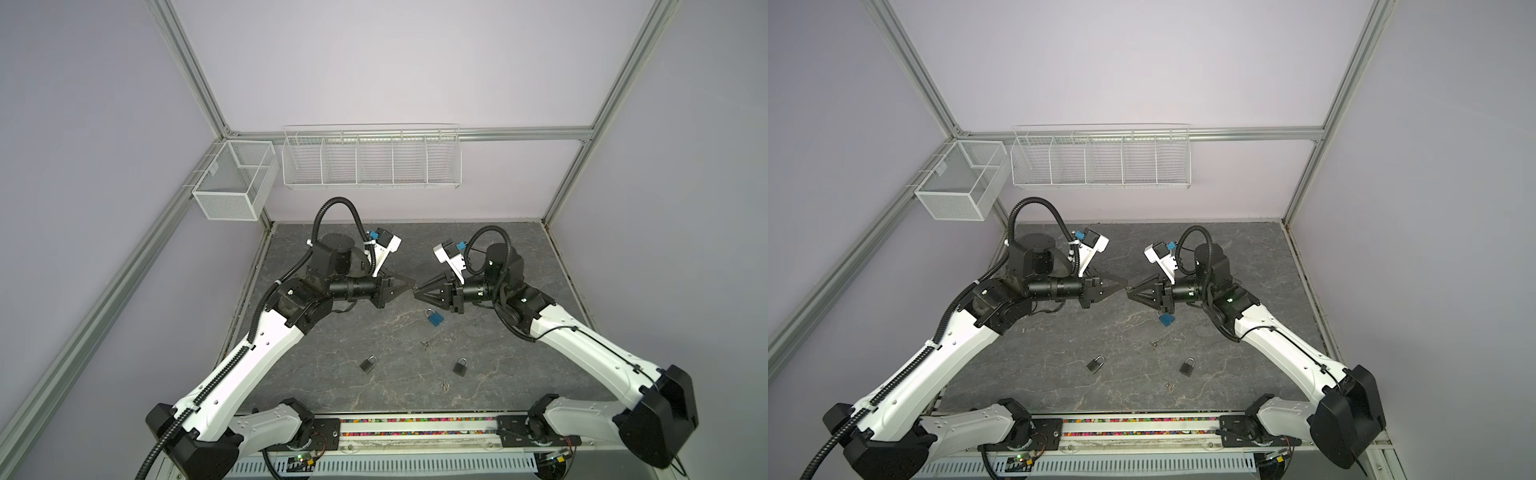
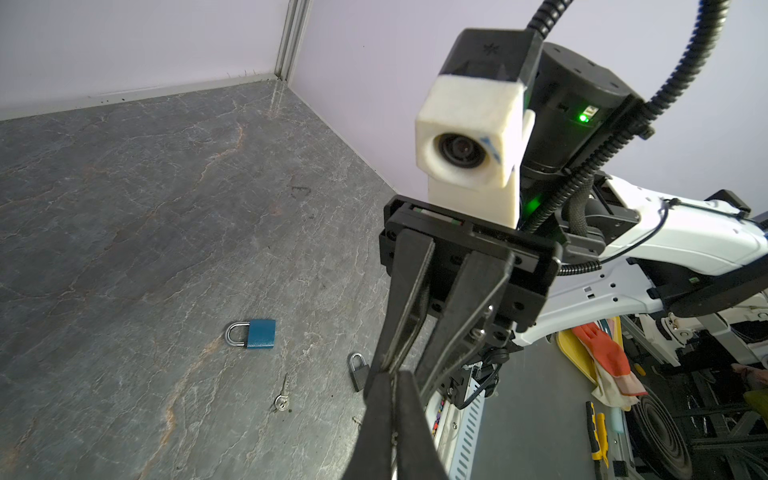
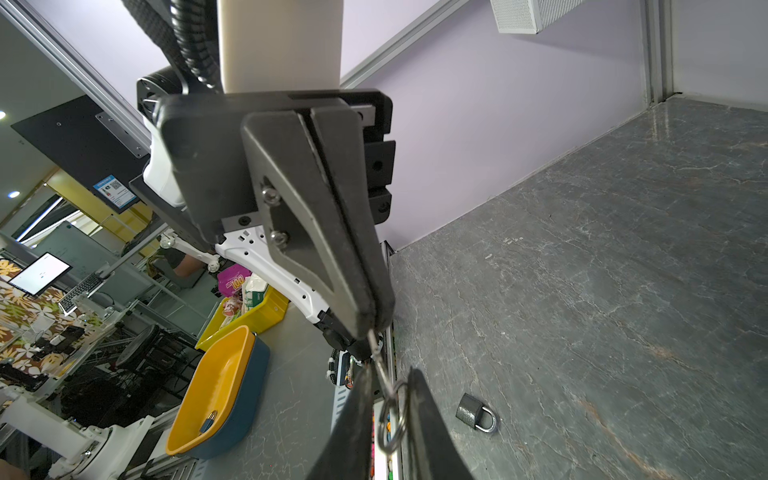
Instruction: Unlock with the key
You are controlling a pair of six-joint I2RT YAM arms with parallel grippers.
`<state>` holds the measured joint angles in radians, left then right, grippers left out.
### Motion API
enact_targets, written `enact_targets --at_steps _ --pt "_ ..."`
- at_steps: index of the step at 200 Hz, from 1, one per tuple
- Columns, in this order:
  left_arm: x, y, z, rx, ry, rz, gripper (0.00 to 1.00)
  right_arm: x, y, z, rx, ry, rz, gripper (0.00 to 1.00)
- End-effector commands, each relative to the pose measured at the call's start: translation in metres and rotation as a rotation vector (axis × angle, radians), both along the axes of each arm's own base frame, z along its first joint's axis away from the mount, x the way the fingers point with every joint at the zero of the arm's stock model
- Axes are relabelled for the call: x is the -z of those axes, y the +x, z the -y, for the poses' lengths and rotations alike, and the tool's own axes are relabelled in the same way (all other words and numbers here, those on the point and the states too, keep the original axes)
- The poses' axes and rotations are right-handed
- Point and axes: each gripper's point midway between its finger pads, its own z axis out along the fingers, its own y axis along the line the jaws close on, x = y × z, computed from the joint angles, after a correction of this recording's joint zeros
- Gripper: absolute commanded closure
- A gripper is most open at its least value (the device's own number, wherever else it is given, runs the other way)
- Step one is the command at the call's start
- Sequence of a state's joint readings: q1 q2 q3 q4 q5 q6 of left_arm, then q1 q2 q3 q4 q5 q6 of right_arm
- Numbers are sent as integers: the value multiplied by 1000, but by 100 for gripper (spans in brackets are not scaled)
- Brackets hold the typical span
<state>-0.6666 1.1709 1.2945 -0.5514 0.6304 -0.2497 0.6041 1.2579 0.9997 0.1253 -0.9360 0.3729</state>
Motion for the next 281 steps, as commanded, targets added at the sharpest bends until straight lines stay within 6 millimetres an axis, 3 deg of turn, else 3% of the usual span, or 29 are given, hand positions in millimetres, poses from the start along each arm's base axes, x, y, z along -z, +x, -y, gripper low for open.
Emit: enact_targets --at_steps 1,110,141,249,281 --pt "-18 -2 -1 17 -28 39 100 -8 1 1 1 10 38 80" --pt "-15 -4 -1 22 -22 32 100 -15 -4 1 -32 30 42 82" --pt "-15 -3 -1 23 -21 33 100 -14 -4 1 -36 26 39 91" --pt "-18 0 -1 4 -19 29 100 -13 -8 3 -36 30 48 94" --pt "-20 1 -7 -46 -32 21 64 -13 -7 5 -12 31 39 94"
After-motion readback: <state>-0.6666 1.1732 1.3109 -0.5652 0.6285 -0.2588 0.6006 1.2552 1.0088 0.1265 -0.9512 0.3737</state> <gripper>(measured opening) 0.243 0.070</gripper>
